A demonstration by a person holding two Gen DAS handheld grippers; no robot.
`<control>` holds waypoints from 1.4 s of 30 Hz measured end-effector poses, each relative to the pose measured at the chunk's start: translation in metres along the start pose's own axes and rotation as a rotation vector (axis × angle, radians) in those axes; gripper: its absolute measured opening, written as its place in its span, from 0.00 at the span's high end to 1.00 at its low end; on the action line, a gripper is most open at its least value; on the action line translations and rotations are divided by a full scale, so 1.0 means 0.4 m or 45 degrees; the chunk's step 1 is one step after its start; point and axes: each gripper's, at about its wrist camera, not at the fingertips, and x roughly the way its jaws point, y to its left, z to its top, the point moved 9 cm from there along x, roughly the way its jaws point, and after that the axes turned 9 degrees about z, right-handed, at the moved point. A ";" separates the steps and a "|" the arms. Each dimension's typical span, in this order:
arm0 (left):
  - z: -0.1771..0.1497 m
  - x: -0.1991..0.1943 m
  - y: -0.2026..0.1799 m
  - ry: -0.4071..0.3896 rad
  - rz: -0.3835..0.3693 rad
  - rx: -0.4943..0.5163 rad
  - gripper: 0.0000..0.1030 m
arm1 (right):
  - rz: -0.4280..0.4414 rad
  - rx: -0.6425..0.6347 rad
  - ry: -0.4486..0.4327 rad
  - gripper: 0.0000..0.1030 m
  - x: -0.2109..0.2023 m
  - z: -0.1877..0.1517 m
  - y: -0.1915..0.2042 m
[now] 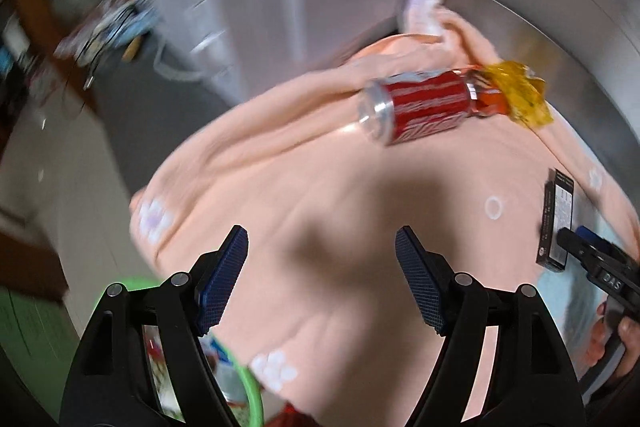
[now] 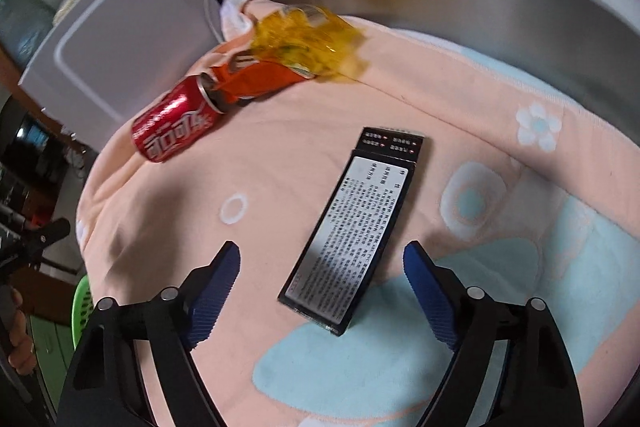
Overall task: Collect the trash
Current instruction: 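Move back to the towel and grasp the black-and-white box with the right gripper, then grasp the red Coca-Cola can with the left gripper while the right gripper holds the box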
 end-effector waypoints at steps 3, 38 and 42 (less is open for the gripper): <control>0.053 0.008 -0.056 -0.050 -0.015 0.138 0.27 | -0.044 0.046 0.024 0.27 0.025 0.005 -0.017; 0.241 0.225 -0.359 -0.078 -0.275 0.892 0.26 | -0.138 -0.016 0.095 0.53 0.051 0.013 -0.036; 0.240 0.229 -0.365 -0.085 -0.272 0.881 0.28 | -0.145 -0.019 0.092 0.53 0.056 0.018 -0.037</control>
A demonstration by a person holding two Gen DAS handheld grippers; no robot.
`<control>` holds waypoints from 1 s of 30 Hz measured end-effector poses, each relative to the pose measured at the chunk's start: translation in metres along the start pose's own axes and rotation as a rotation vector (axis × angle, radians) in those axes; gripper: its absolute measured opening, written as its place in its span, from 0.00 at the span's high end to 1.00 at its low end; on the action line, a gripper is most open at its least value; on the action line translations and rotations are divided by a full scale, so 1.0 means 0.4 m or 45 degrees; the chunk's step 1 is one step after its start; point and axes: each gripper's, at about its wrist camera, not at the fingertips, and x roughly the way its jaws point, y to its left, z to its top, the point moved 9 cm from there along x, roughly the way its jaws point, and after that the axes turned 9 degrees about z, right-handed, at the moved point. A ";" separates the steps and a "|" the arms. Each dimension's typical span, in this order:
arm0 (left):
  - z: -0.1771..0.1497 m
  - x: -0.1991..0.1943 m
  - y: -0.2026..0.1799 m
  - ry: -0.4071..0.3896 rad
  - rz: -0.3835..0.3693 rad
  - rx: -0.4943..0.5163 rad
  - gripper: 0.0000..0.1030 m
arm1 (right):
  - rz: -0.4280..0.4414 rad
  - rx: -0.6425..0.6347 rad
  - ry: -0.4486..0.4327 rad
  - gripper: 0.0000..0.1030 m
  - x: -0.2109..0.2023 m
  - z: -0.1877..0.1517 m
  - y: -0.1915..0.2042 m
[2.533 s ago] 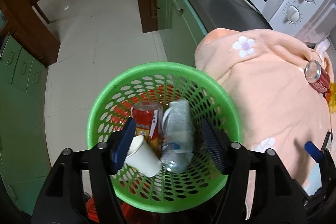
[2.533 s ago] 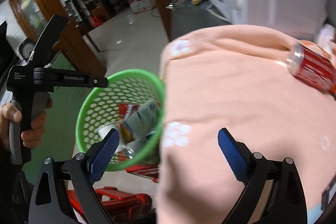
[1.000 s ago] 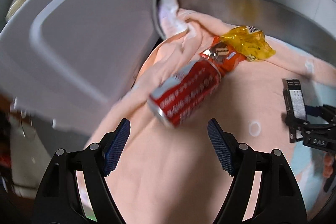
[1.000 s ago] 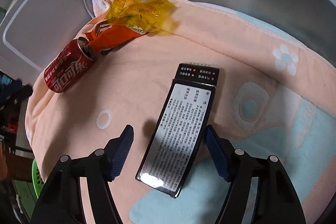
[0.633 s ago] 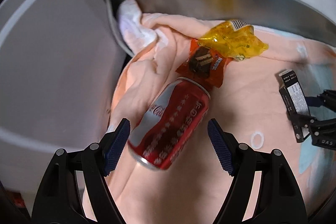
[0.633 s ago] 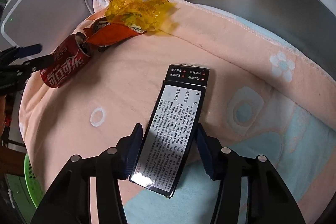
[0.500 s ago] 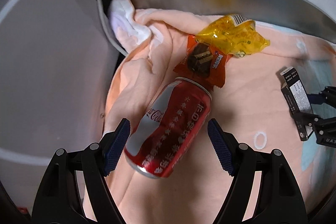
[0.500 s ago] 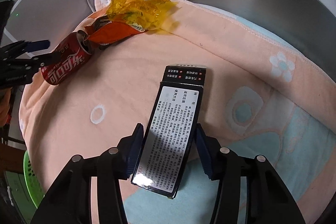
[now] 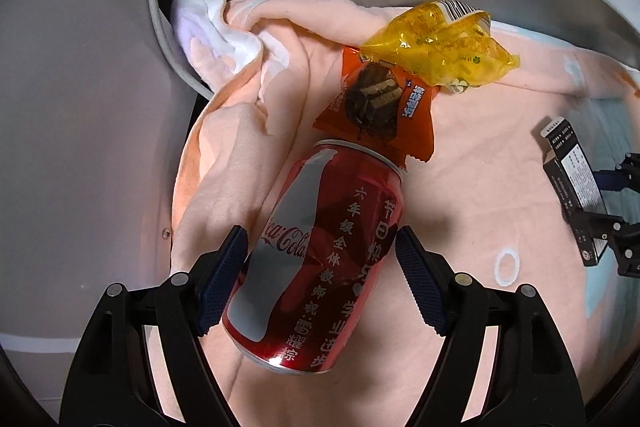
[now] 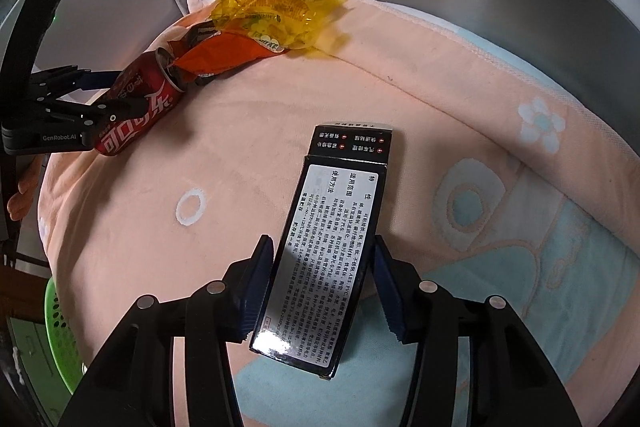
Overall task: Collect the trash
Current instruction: 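Grasp the red Coca-Cola can with the left gripper while the right gripper holds the box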
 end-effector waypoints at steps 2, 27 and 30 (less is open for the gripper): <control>-0.001 -0.001 -0.004 -0.009 0.023 0.002 0.28 | -0.003 -0.002 -0.003 0.53 0.000 0.002 0.000; -0.157 -0.160 -0.042 -0.007 0.032 -0.288 0.38 | 0.090 -0.145 -0.054 0.58 -0.084 -0.070 0.077; -0.188 -0.178 -0.040 -0.002 0.042 -0.335 0.38 | 0.115 -0.179 -0.057 0.58 -0.091 -0.079 0.101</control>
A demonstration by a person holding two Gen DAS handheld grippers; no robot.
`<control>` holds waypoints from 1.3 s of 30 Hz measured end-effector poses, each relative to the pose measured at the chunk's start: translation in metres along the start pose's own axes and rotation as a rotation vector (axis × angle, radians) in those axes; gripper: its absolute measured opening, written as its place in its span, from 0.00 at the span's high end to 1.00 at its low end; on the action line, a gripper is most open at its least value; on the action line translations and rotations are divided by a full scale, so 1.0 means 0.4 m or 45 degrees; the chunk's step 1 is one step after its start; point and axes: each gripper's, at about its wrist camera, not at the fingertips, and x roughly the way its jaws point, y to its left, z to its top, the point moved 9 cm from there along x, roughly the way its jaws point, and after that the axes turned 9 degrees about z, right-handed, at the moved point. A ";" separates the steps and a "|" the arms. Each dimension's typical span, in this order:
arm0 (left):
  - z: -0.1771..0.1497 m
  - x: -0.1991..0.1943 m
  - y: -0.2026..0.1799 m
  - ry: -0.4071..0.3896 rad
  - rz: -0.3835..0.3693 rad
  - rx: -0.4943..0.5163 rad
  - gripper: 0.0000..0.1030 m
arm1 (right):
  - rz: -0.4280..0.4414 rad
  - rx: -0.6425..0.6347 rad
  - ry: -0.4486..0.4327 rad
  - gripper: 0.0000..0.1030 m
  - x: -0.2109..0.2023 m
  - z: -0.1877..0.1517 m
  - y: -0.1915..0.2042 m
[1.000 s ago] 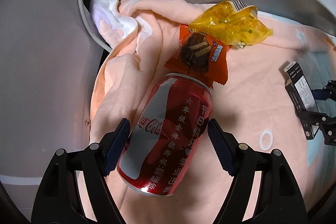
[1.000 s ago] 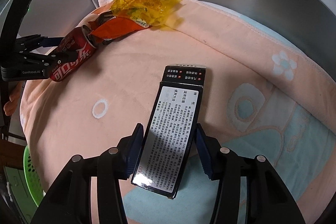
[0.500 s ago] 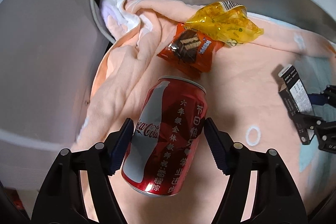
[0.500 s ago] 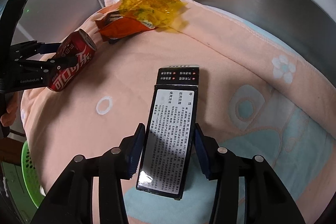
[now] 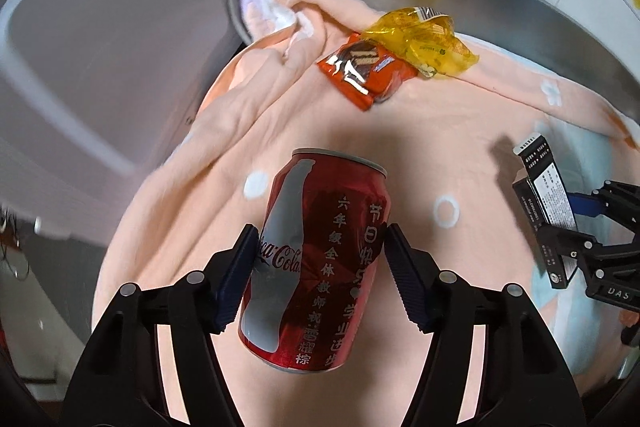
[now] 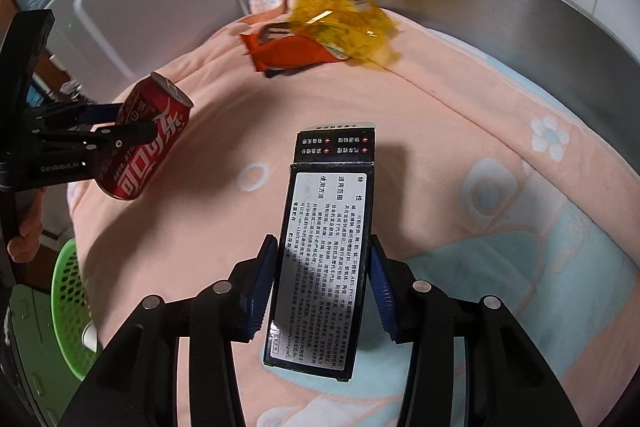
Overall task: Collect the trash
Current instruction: 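Grasp the red Coca-Cola can with the left gripper while the right gripper holds the box, then carry the Coca-Cola can and black box toward the green basket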
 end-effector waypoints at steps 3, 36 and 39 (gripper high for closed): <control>-0.025 -0.014 0.016 0.006 0.003 -0.061 0.39 | 0.028 -0.026 -0.002 0.58 -0.001 -0.004 0.025; -0.323 -0.256 0.145 -0.046 0.211 -0.441 0.39 | 0.362 -0.399 0.043 0.58 0.002 -0.052 0.366; -0.355 -0.269 0.164 -0.038 0.236 -0.469 0.39 | 0.379 -0.427 0.052 0.58 0.006 -0.059 0.393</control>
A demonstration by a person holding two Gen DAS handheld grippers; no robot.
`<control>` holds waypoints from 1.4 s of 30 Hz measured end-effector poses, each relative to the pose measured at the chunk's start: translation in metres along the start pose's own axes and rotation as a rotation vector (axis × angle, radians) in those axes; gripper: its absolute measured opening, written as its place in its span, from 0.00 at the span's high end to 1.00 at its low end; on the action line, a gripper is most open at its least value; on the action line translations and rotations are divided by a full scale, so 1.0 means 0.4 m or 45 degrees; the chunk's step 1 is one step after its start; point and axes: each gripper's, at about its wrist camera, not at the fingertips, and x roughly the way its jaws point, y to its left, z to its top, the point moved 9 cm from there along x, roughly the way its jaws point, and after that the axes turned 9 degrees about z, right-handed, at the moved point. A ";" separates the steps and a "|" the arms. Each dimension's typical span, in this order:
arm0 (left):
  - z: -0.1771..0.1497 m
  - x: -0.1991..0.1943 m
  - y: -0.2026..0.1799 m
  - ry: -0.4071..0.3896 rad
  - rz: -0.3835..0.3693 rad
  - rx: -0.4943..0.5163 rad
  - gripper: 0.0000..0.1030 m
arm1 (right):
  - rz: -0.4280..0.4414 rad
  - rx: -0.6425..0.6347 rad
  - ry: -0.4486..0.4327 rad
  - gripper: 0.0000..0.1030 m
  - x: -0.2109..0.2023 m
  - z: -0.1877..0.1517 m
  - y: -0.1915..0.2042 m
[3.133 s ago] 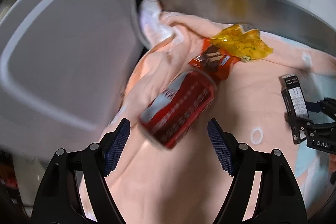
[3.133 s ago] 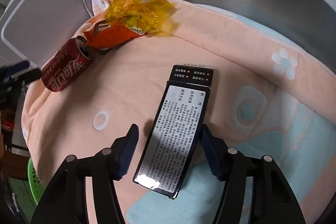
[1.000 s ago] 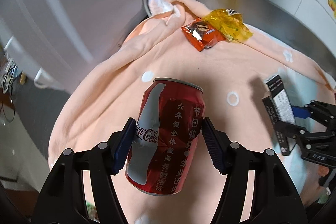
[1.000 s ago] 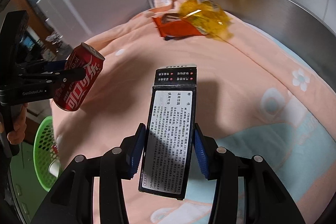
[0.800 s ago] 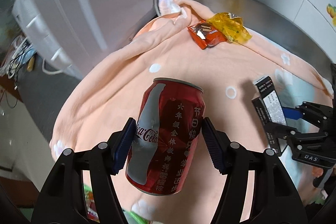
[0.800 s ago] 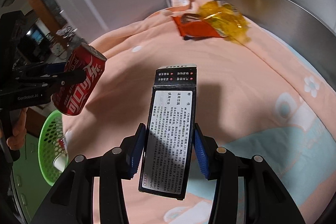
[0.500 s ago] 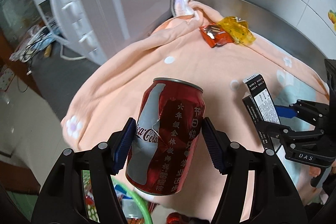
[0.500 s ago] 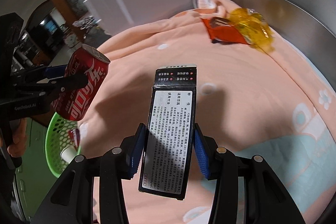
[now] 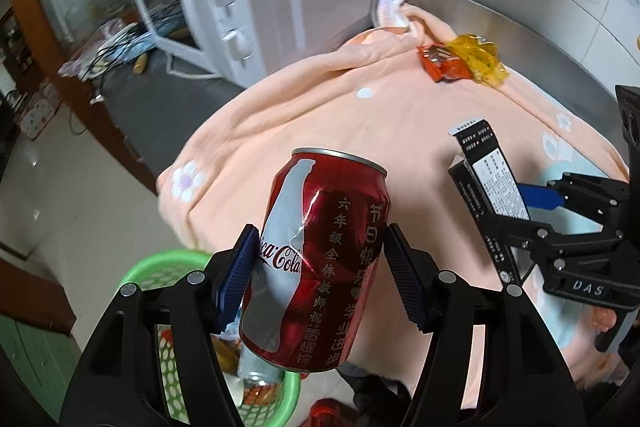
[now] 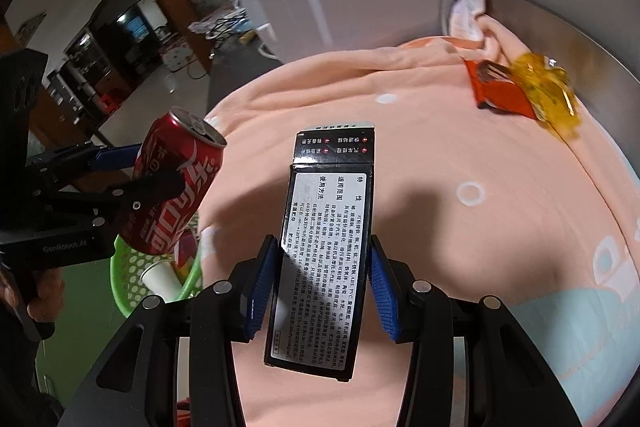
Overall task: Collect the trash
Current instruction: 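Carry the Coca-Cola can and black box toward the green basket, then open the left gripper over the basket while the right gripper releases the box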
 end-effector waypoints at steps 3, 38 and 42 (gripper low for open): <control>-0.027 -0.007 0.044 0.011 0.034 -0.041 0.39 | 0.034 -0.013 0.013 0.58 0.017 0.002 0.028; -0.366 0.063 0.489 0.349 0.349 -0.600 0.20 | 0.460 -0.175 0.237 0.31 0.305 -0.010 0.404; -0.322 0.055 0.448 0.302 0.319 -0.581 0.15 | 0.374 -0.195 0.189 0.28 0.257 -0.002 0.334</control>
